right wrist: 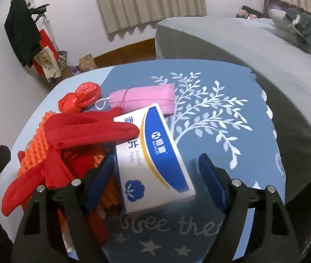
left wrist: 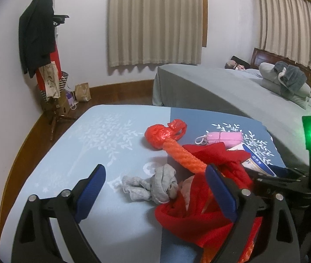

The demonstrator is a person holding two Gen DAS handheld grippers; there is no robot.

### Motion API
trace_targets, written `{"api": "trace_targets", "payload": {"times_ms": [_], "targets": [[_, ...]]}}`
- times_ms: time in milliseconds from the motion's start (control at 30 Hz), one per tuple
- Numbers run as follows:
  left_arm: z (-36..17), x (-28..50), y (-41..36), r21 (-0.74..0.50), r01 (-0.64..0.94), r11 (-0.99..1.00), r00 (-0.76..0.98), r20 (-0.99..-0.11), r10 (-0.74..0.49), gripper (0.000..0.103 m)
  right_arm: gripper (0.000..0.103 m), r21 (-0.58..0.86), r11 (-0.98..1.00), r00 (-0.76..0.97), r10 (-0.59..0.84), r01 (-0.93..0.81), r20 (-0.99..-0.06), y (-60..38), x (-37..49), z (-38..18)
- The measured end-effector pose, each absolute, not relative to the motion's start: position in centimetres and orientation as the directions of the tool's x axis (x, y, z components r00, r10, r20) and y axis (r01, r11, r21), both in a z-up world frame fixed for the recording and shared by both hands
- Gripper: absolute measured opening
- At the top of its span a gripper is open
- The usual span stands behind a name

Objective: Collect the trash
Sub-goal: 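Grasp the white alcohol pads box with the right gripper, then grasp the red glove with the left gripper while the right gripper holds the box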

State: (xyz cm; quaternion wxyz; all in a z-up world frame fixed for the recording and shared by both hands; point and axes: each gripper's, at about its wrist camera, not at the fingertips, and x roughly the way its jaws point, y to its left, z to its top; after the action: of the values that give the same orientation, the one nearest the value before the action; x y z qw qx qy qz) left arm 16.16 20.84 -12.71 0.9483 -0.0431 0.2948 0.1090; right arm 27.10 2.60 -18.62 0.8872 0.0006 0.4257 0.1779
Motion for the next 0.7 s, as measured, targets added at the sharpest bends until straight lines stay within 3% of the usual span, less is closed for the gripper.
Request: {"api": "trace_targets", "payload": {"times_ms": [133, 500, 700], "targets": [[-12.6, 16.3, 20.5, -0.022, -0.223, 0.974, 0.804, -0.569, 0.171, 0.090, 0.064, 0.161, 0.933, 0.547, 0.322, -0.321, -0.773, 2.9, 27.5, -19.3], [-11.0, 18.5, 17.5, -0.056, -0.106, 0.993, 0.838, -0.542, 0.058, 0.071, 0.059, 0.137, 0.953, 0.598, 0.279, -0.271, -0.751, -1.1, 26.3, -17.0], [-11.9, 20.8, 14.8, -0.081, -0.040, 0.996, 0.826, -0.564, -0.013, 0.068, 0.058, 0.096, 0.968, 0.608, 0.220, -0.230, -0.763, -3.4, 26.3, -17.7]]}}
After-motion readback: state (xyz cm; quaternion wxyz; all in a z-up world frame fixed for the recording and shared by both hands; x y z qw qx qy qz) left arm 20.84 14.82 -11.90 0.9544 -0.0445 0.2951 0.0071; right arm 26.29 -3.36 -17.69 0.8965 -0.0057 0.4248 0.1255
